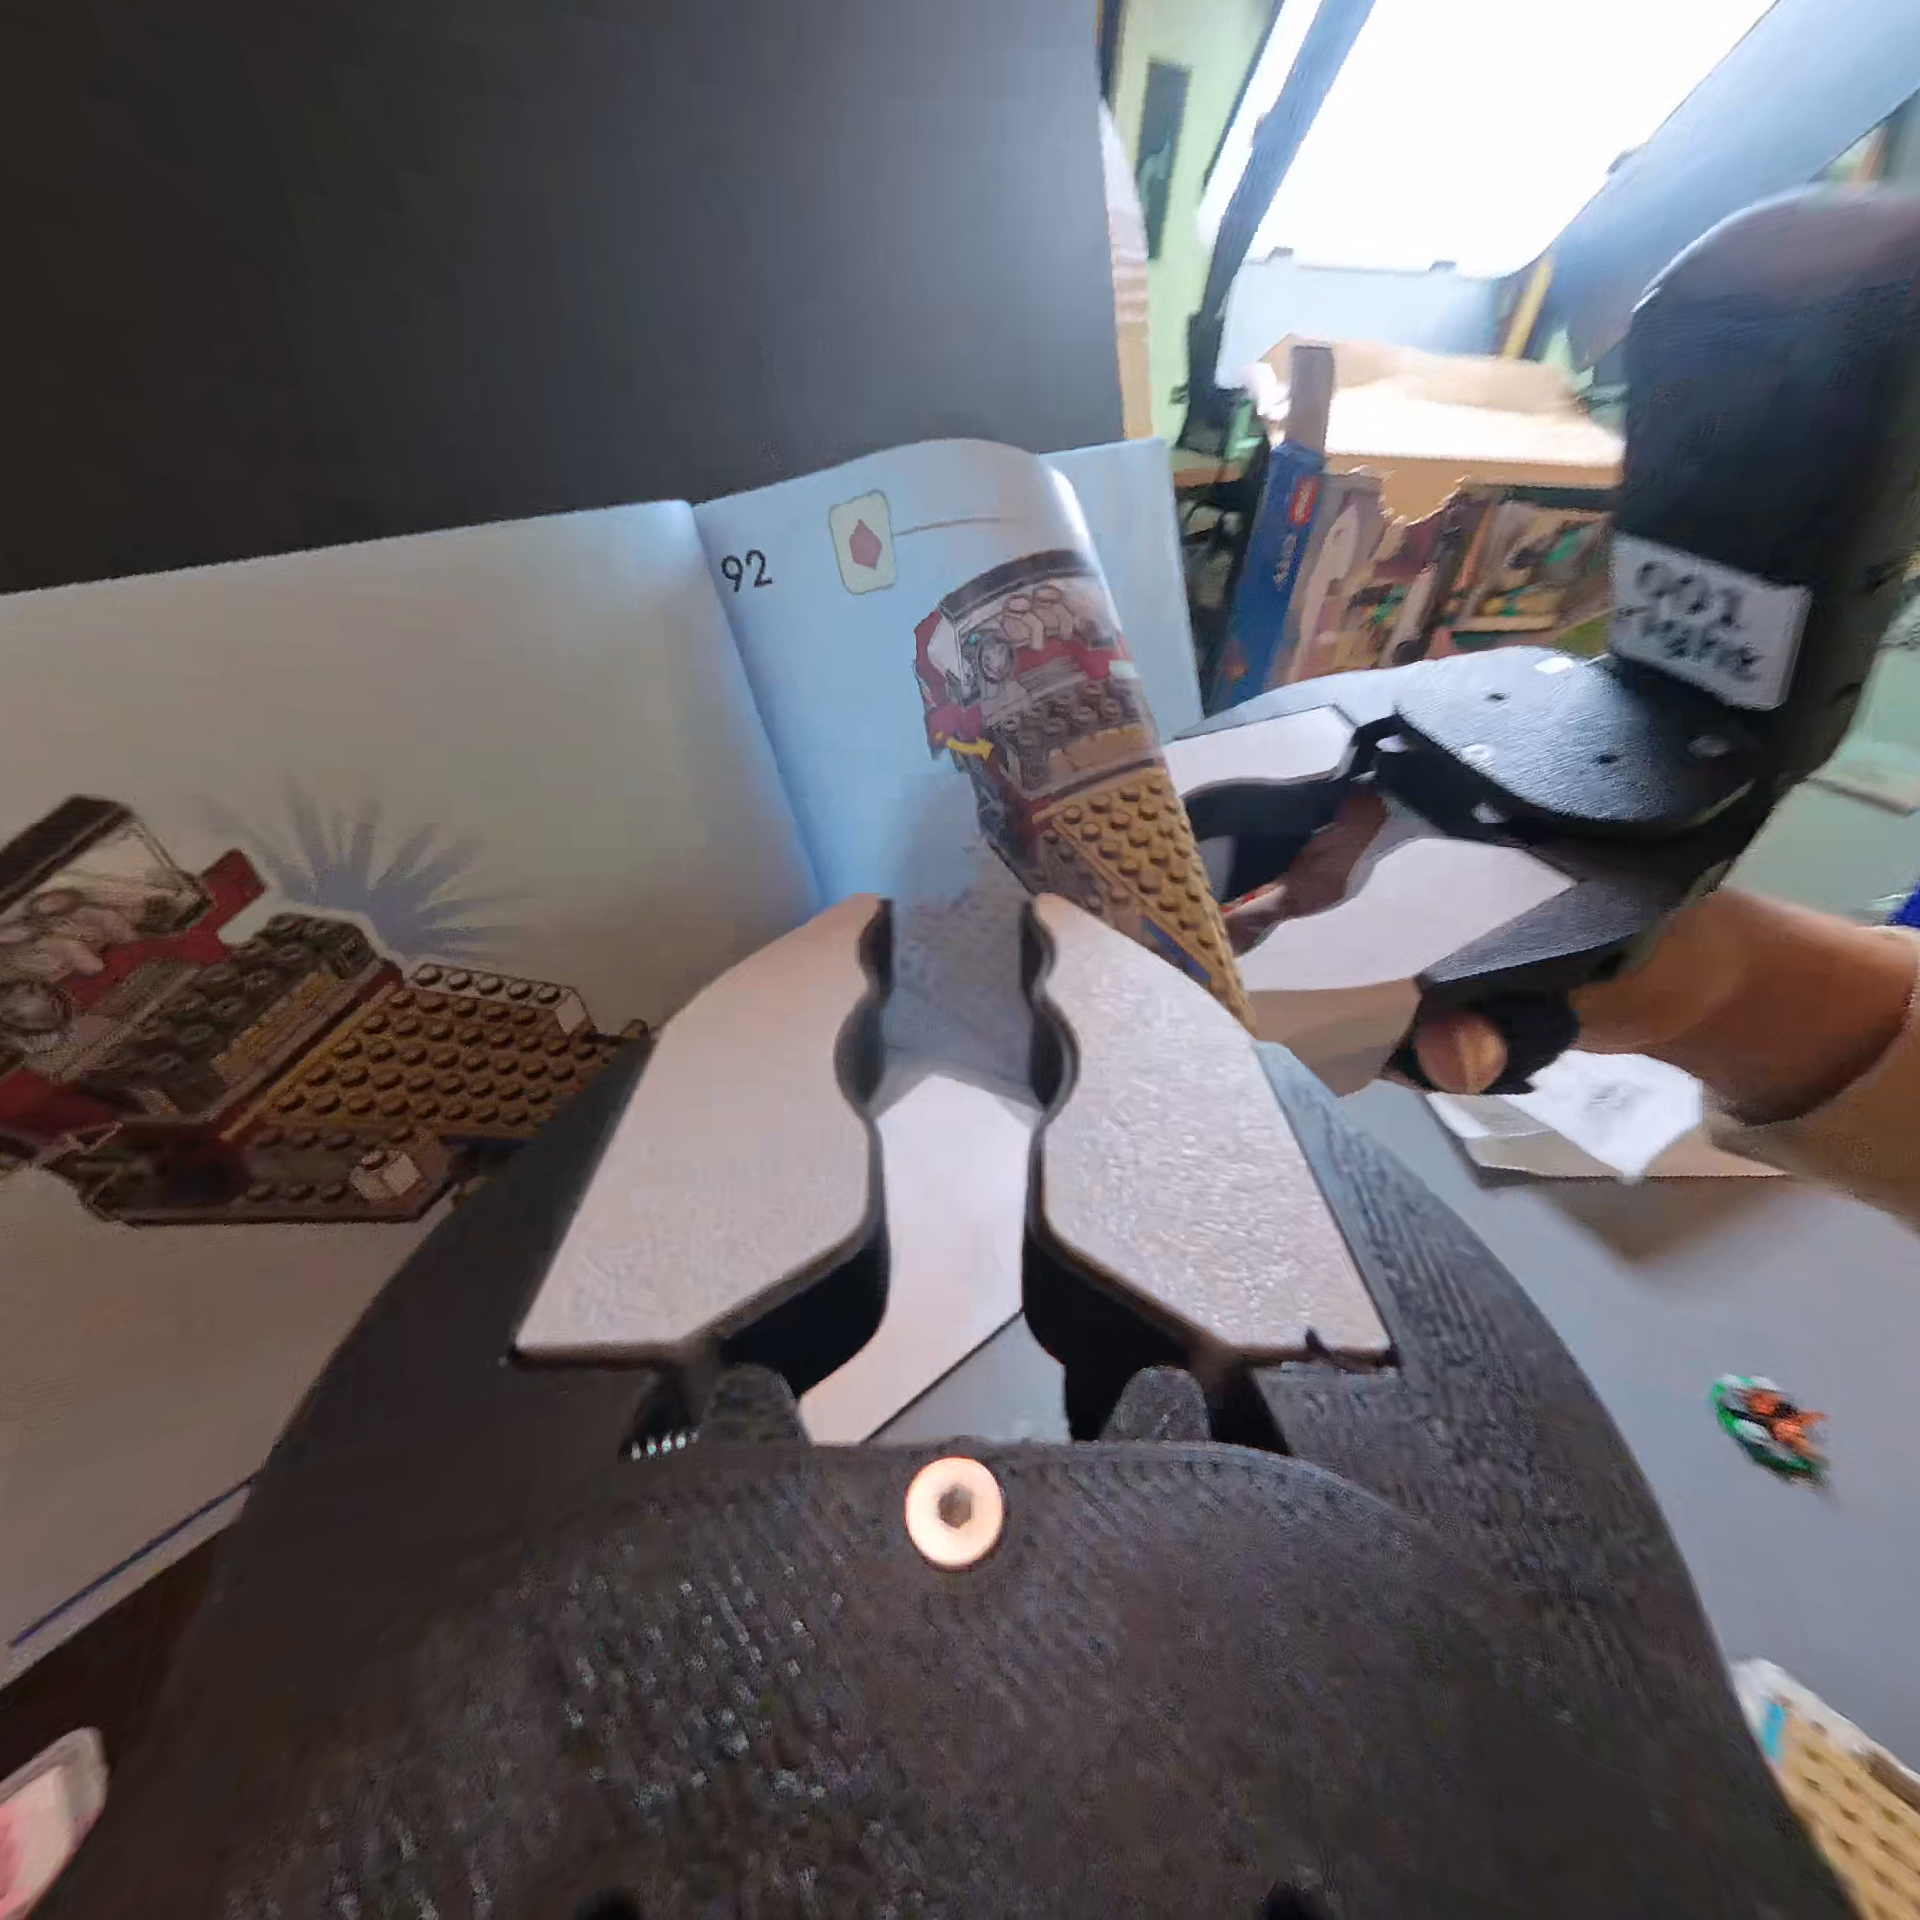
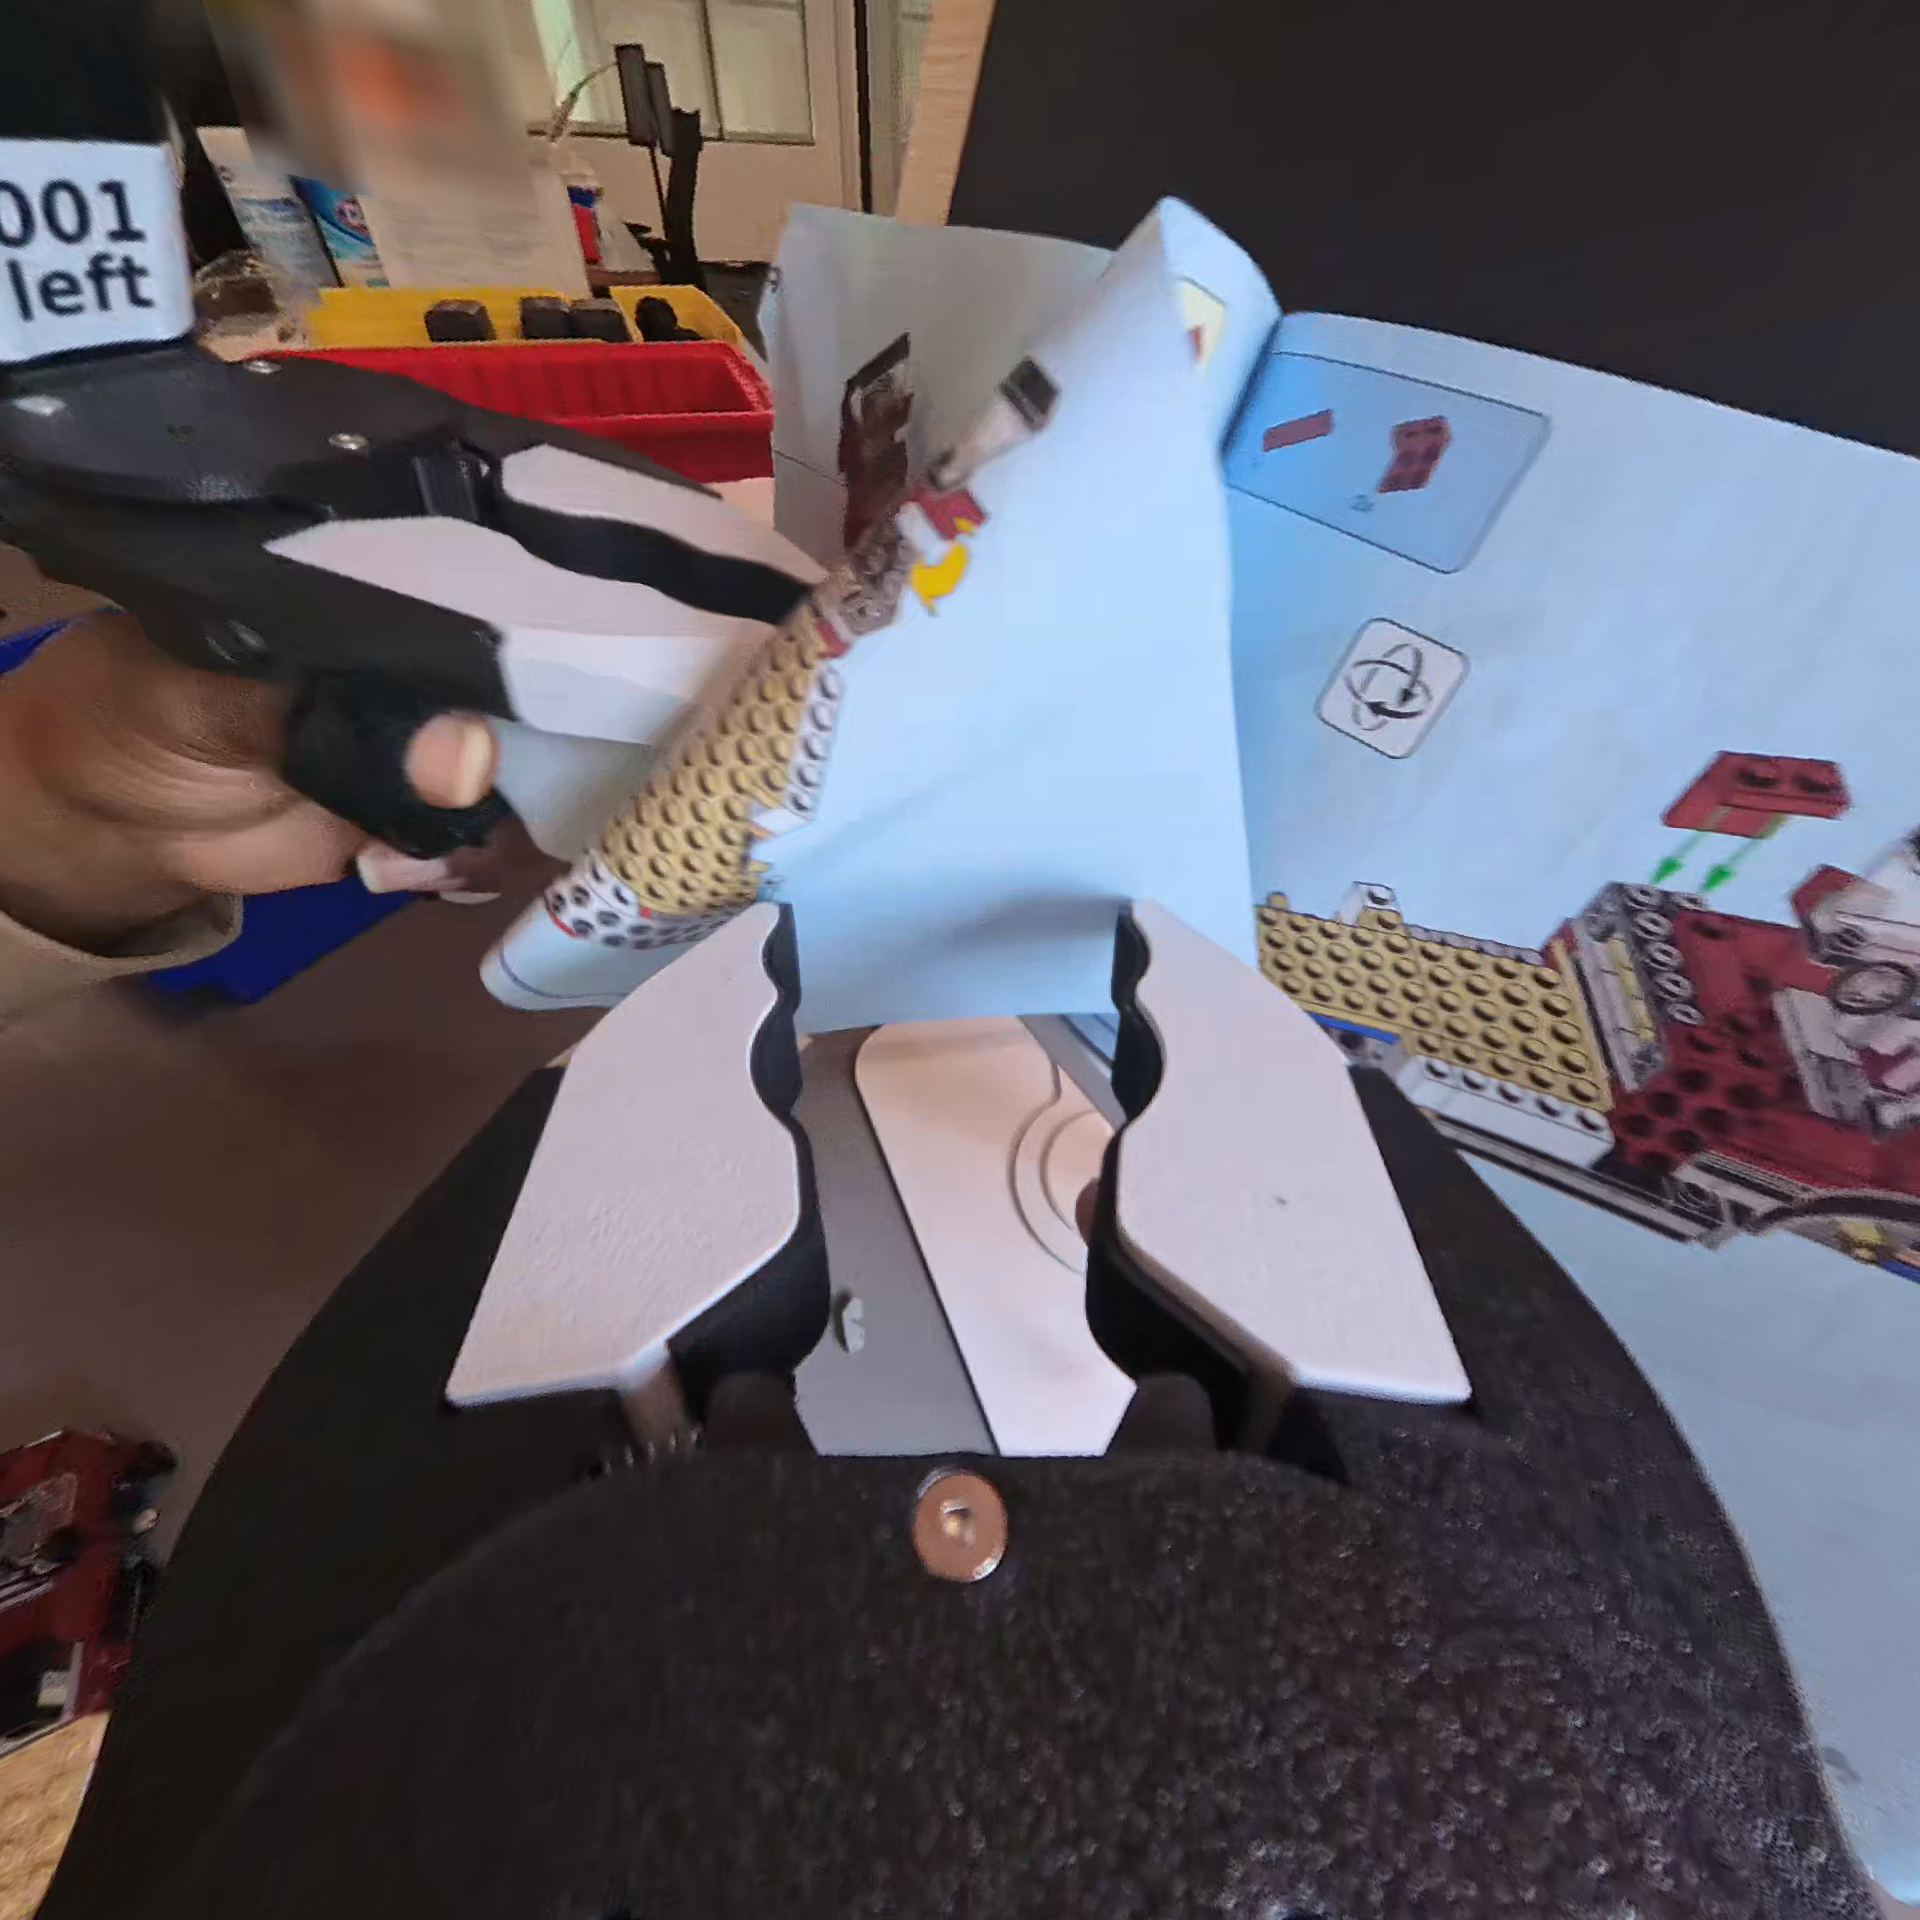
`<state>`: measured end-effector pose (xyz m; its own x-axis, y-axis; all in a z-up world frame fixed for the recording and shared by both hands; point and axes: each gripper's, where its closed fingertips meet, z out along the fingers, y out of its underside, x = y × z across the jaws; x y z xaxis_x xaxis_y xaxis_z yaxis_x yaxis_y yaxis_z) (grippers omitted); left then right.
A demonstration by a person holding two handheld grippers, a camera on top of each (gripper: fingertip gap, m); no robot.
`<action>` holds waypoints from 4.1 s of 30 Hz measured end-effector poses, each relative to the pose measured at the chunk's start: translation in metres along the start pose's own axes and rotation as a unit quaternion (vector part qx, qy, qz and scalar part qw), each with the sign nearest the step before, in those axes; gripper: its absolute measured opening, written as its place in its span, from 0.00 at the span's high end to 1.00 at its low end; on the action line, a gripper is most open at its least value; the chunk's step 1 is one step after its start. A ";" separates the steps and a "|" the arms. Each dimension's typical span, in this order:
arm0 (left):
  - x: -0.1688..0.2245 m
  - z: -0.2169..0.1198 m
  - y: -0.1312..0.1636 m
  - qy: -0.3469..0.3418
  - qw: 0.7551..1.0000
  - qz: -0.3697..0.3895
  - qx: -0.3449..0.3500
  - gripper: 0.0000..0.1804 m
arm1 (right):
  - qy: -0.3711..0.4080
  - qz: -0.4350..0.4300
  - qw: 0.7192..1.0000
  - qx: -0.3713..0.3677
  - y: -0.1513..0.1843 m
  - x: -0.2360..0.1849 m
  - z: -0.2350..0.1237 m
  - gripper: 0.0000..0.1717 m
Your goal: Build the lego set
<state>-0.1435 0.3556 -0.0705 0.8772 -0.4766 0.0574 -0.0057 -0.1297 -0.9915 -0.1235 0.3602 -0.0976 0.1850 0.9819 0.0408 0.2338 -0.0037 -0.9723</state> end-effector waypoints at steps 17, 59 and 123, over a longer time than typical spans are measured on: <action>-0.060 -0.044 -0.004 -0.018 0.998 -0.059 -0.018 0.97 | 0.004 -0.086 0.996 0.003 -0.026 -0.028 0.018 0.74; -0.099 -0.036 0.047 -0.125 0.988 -0.011 -0.088 1.00 | 0.265 -0.209 0.941 0.036 -0.037 0.033 0.022 1.00; -0.168 -0.055 0.019 -0.236 0.970 0.023 -0.044 0.79 | 0.388 -0.288 0.869 -0.109 0.004 0.087 -0.049 0.74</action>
<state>-0.3175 0.3855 -0.0922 0.9972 -0.0347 -0.0668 -0.0725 -0.2013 -0.9769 -0.0594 0.4365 -0.0863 0.5449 0.4094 0.7318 0.6609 0.3275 -0.6753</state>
